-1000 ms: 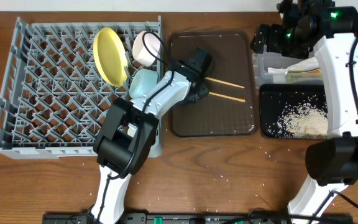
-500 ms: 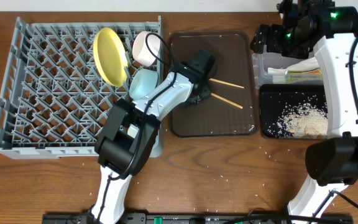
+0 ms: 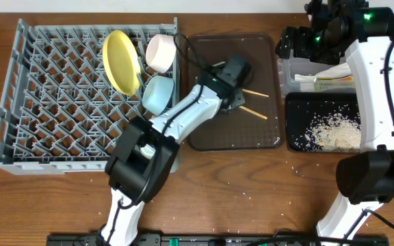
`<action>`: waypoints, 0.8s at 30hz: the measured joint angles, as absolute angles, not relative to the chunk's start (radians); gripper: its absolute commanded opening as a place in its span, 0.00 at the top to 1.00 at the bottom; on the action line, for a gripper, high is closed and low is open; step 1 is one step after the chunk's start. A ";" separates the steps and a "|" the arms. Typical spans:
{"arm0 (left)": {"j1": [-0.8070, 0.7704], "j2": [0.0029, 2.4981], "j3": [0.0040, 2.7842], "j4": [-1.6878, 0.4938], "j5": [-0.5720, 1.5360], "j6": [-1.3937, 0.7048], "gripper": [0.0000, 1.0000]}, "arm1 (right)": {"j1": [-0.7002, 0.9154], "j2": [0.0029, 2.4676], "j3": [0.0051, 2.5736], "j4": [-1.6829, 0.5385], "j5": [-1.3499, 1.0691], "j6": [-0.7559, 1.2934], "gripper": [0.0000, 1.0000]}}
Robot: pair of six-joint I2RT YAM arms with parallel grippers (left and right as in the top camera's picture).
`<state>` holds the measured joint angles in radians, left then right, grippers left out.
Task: Sort waste into correct bins and load items into the dishwasher
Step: 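Move the left gripper to a chopstick on the tray and grasp it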
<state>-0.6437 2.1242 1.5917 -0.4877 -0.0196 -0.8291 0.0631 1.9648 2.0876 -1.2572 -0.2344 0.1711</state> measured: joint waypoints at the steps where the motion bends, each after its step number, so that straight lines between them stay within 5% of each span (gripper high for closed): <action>1: -0.645 2.124 1.592 -0.471 -0.043 -0.828 0.54 | 0.063 1.965 2.087 -1.258 -0.234 0.171 0.01; 13: -0.640 2.234 1.591 -0.289 -0.131 -0.842 0.54 | 0.063 1.965 2.087 -1.257 -0.234 0.171 0.01; 24: -0.639 2.212 1.597 -0.426 -0.141 -0.855 0.59 | 0.063 1.965 2.087 -1.257 -0.234 0.171 0.01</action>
